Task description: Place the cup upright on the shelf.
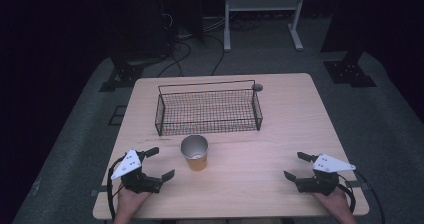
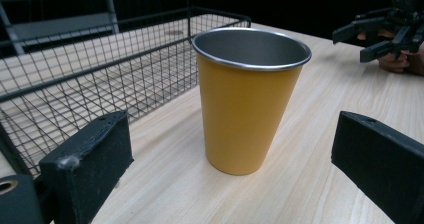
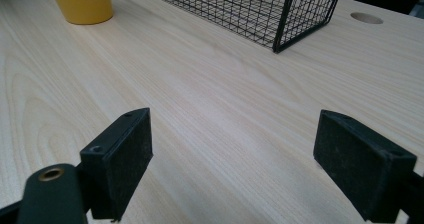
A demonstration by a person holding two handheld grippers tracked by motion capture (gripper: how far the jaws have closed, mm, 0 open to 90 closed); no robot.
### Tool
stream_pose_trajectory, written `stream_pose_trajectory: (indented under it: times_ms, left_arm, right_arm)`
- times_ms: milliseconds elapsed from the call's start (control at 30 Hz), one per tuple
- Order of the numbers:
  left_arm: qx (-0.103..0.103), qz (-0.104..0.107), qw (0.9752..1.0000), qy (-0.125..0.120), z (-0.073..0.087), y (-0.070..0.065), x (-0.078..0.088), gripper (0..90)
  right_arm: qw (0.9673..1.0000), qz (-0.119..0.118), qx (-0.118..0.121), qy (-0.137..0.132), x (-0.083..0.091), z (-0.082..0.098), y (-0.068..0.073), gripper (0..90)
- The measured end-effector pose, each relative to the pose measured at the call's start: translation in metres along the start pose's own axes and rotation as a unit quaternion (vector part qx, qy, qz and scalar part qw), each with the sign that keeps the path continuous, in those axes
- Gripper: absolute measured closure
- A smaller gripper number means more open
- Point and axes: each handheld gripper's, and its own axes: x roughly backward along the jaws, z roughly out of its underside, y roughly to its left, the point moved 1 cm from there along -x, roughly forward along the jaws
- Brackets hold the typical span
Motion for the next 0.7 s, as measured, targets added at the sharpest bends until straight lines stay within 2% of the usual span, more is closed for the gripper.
stream_pose_trajectory:
  times_ms: [67,267,700]
  left_arm:
    - [0.004,0.009,0.9999,-0.001,-0.001,0.001,-0.002,1.9]
    - [-0.001,0.026,0.9996,0.01,-0.006,0.0,-0.011,1.9]
    - [-0.006,0.044,0.9987,0.024,-0.009,-0.003,-0.033,1.9]
  right_arm:
    - [1.0,0.001,0.0,0.001,0.0,0.0,0.0,14.8]
    - [1.0,0.002,0.0,0.001,0.0,0.0,0.0,14.8]
    - [1.0,0.002,-0.001,0.001,0.0,0.0,0.0,14.8]
